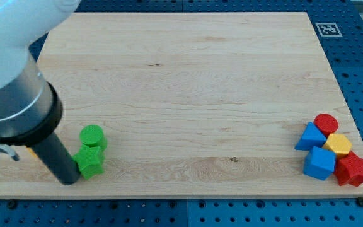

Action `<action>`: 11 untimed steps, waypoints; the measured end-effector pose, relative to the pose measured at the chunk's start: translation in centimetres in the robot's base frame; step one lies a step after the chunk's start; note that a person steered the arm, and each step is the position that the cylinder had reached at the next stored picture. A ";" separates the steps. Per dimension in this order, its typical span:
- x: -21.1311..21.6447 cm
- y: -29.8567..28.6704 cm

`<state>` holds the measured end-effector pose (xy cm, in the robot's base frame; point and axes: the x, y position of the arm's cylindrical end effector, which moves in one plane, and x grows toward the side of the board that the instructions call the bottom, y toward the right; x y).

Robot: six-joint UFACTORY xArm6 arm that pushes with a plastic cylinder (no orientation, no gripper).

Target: Push green star towards the bottom right

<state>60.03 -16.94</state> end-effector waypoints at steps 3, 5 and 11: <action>-0.2 -0.3; -1.5 -2.3; -2.7 10.3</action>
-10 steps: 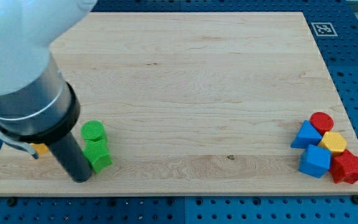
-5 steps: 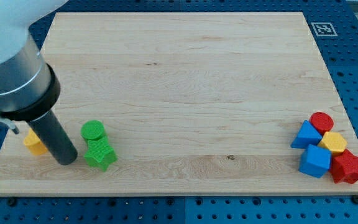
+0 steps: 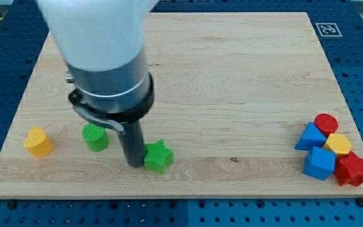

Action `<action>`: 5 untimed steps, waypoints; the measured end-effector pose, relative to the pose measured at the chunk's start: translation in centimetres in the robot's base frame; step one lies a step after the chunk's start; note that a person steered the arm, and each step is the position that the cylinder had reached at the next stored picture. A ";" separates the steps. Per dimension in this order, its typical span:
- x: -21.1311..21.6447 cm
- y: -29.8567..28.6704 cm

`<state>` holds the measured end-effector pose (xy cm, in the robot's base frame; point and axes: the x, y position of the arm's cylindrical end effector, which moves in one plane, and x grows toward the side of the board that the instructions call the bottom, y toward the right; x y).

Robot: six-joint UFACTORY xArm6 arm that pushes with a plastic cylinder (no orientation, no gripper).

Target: Push green star towards the bottom right

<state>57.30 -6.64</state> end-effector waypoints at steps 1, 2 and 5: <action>0.0 2.9; 0.0 5.8; 0.1 14.8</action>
